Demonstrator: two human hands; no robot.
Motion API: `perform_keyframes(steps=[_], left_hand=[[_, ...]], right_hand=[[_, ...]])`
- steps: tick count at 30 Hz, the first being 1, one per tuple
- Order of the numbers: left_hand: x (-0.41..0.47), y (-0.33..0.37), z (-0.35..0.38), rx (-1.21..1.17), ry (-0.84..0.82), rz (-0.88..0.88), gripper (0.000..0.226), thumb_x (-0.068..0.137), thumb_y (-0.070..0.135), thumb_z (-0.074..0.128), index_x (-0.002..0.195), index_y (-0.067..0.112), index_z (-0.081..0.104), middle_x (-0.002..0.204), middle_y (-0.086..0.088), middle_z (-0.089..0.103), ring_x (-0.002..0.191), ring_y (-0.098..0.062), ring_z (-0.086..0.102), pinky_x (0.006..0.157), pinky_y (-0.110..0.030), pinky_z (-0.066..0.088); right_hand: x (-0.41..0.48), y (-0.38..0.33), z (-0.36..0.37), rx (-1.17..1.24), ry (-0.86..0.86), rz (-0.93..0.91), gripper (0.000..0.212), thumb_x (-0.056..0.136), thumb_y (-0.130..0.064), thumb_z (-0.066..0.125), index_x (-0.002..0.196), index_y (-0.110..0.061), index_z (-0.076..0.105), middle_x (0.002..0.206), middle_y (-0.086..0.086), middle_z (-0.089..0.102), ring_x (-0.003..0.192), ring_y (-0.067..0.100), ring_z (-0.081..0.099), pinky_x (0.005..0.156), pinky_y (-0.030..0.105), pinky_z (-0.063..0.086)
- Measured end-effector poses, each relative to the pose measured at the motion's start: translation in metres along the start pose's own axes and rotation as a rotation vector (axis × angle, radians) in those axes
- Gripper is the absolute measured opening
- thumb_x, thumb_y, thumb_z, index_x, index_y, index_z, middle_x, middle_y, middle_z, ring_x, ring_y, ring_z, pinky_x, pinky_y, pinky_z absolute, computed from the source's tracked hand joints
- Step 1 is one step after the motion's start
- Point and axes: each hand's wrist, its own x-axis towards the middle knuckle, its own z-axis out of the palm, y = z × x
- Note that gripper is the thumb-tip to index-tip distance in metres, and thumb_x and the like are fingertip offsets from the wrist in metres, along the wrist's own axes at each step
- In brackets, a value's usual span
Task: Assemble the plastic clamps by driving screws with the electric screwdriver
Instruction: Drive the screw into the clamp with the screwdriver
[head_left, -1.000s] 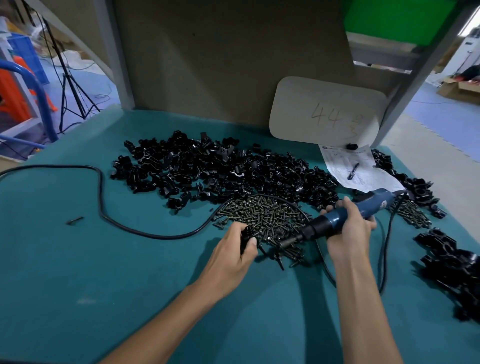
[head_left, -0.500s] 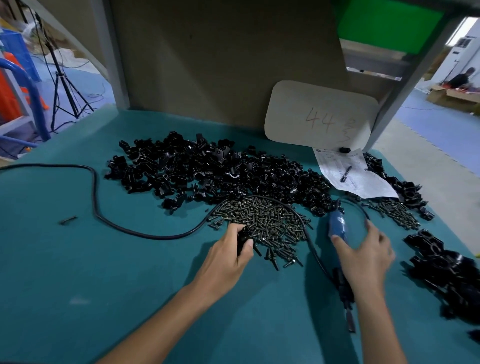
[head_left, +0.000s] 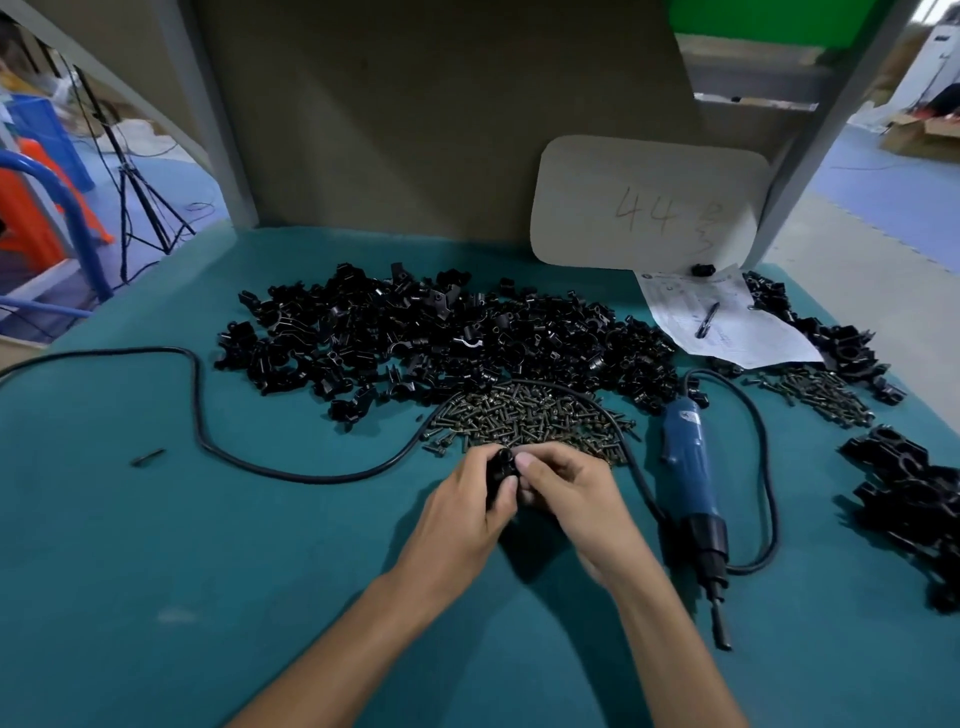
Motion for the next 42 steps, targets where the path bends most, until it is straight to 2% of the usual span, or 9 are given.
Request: perform_keyframes(steps=[4,7,10,15,19,21,28,39,42], left_hand=[[0.0,0.001,0.001,-0.074,0.035,-0.033,0.032,0.092,0.059,0.046,0.118,0.047,0.033,0.097,0.025,0.06,0.091,0.014,0.057,0.068,-0.004,0.041],[-0.001,0.001,0.0,-0.062,0.058,-0.032,0.027,0.093,0.055,0.052,0.111,0.053,0.033,0.09,0.023,0.062,0.086,0.014,0.059,0.064,-0.003,0.04],[-0.001,0.0,-0.001,-0.075,0.062,-0.025,0.027,0.096,0.051,0.057,0.118,0.048,0.042,0.098,0.028,0.064,0.093,0.012,0.06,0.07,-0.004,0.042],[0.0,-0.003,-0.001,-0.163,0.072,-0.032,0.033,0.09,0.058,0.06,0.117,0.044,0.049,0.106,0.026,0.066,0.096,0.0,0.066,0.077,-0.021,0.053],[0.0,-0.005,0.001,-0.201,0.067,-0.057,0.036,0.086,0.063,0.06,0.116,0.045,0.05,0.102,0.021,0.071,0.094,-0.003,0.069,0.079,-0.036,0.058],[0.001,-0.006,0.001,-0.204,0.065,-0.063,0.035,0.086,0.063,0.061,0.114,0.046,0.051,0.1,0.02,0.072,0.092,-0.003,0.07,0.078,-0.039,0.058],[0.001,-0.002,-0.001,-0.203,0.057,-0.064,0.032,0.085,0.065,0.061,0.111,0.049,0.049,0.096,0.024,0.071,0.088,0.002,0.069,0.071,-0.017,0.052],[-0.001,-0.002,-0.001,-0.2,0.06,-0.073,0.036,0.087,0.064,0.061,0.113,0.042,0.051,0.096,0.019,0.072,0.092,-0.002,0.07,0.078,-0.037,0.058],[-0.001,-0.003,-0.001,-0.174,0.06,-0.097,0.035,0.086,0.069,0.057,0.114,0.049,0.048,0.105,0.024,0.068,0.11,0.002,0.063,0.087,-0.031,0.056]], right_hand=[[-0.005,0.006,-0.001,0.107,0.003,0.033,0.019,0.096,-0.011,0.069,0.095,-0.026,0.081,0.088,0.002,0.076,0.084,0.014,0.07,0.08,0.031,0.058],[-0.006,0.009,-0.003,0.15,0.012,0.029,0.014,0.095,-0.012,0.071,0.096,-0.022,0.081,0.091,0.009,0.074,0.088,0.024,0.065,0.086,0.044,0.054],[-0.006,0.011,-0.004,0.18,0.023,0.021,0.013,0.095,-0.013,0.071,0.097,-0.021,0.08,0.095,0.01,0.074,0.091,0.024,0.065,0.089,0.042,0.055],[-0.005,0.013,-0.005,0.189,0.018,0.036,0.012,0.094,-0.012,0.071,0.098,-0.02,0.08,0.1,0.011,0.075,0.095,0.023,0.067,0.096,0.047,0.055],[-0.006,0.014,-0.006,0.191,-0.002,0.027,0.012,0.093,-0.015,0.073,0.099,-0.022,0.08,0.099,0.006,0.077,0.096,0.02,0.07,0.09,0.035,0.059],[-0.005,0.014,-0.007,0.189,-0.01,0.026,0.011,0.089,-0.021,0.075,0.099,-0.023,0.08,0.096,0.004,0.077,0.095,0.018,0.069,0.092,0.04,0.058],[-0.004,0.014,-0.006,0.177,0.003,0.024,0.011,0.089,-0.021,0.074,0.098,-0.02,0.08,0.1,0.016,0.074,0.095,0.027,0.065,0.099,0.058,0.051],[-0.005,0.014,-0.007,0.129,0.003,0.017,0.015,0.096,-0.015,0.07,0.1,-0.025,0.08,0.1,0.005,0.078,0.097,0.02,0.071,0.099,0.05,0.056],[-0.006,0.014,-0.006,0.143,-0.022,0.022,0.021,0.101,-0.015,0.063,0.109,-0.026,0.079,0.11,0.006,0.077,0.107,0.024,0.071,0.1,0.046,0.056]])
